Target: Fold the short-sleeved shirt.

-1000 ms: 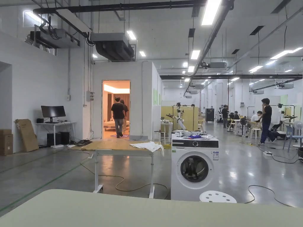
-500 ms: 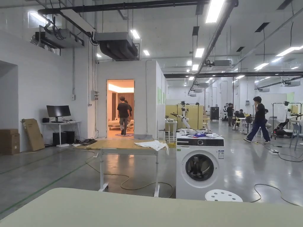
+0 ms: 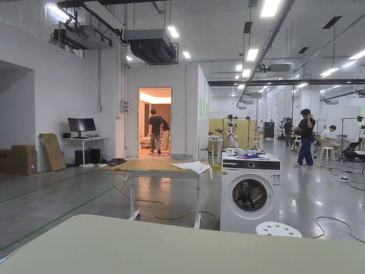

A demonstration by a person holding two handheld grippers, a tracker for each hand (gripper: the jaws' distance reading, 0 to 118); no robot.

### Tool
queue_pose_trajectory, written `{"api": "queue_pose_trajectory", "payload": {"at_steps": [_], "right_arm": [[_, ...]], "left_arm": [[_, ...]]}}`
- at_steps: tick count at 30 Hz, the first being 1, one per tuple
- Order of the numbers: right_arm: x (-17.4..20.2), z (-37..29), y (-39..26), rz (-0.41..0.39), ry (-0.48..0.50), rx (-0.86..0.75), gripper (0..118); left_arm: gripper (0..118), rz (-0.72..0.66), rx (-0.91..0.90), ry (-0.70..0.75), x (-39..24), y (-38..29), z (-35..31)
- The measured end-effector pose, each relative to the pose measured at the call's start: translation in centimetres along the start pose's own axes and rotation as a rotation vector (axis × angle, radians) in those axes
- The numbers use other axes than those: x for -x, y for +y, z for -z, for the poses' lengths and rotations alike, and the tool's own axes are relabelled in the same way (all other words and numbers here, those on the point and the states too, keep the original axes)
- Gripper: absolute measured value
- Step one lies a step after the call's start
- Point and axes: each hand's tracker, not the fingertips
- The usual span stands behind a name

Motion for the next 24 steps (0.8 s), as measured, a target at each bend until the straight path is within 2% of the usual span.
{"api": "queue_pose_trajectory", "payload": {"at_steps": [2,3,4,5,7,9,11,12,13,15,17,19,24], "right_arm": [[-1.4,-0.6,0.3,0.057,0.045,-0.001,0],[2.9,0.5,0.9,0.092,0.031,0.004,0],[2.3,0.9,1.7,0.161,0.008,0.003,0],[1.1,1.2,2.6,0.258,-0.011,0.005,0],[-3.4,1.1,2.2,0.583,-0.075,0.012,0],[-8.1,1.1,2.4,0.908,-0.082,-0.015,0],[-12.2,0.2,0.4,1.161,-0.093,-0.072,0],[-13.5,-0.3,-0.2,1.259,-0.097,-0.102,0],[-14.4,-0.6,-0.7,1.332,-0.098,-0.126,0],[-14.9,-0.9,-1.3,1.387,-0.083,-0.162,0],[-14.5,-0.5,-0.9,1.336,-0.082,-0.142,0],[-14.2,0.0,0.1,1.282,-0.105,-0.125,0],[-13.6,0.8,3.2,1.306,-0.073,-0.144,0]], "left_arm": [[5,0.036,0.014,-0.044,-1.3,0.0,0.5],[5,0.005,0.012,-0.022,-1.0,0.1,0.5],[4,-0.065,-0.001,-0.002,-0.1,0.0,0.3],[5,-0.204,-0.05,0.026,1.5,-0.3,-0.2],[5,-0.486,-0.113,0.099,5.5,-1.4,-1.1],[5,-0.805,-0.193,0.166,9.0,-3.8,-2.3],[5,-1.119,-0.277,0.177,10.8,-7.1,-2.8],[5,-1.261,-0.317,0.156,11.1,-8.9,-2.6],[5,-1.344,-0.336,0.126,11.2,-10.2,-2.1],[5,-1.371,-0.275,0.093,11.4,-10.8,-1.0],[5,-1.289,-0.21,0.147,11.2,-9.6,-0.9],[5,-1.248,-0.235,0.14,12.3,-11.1,-1.8],[5,-1.274,-0.263,0.12,12.7,-11.1,-1.9]]}}
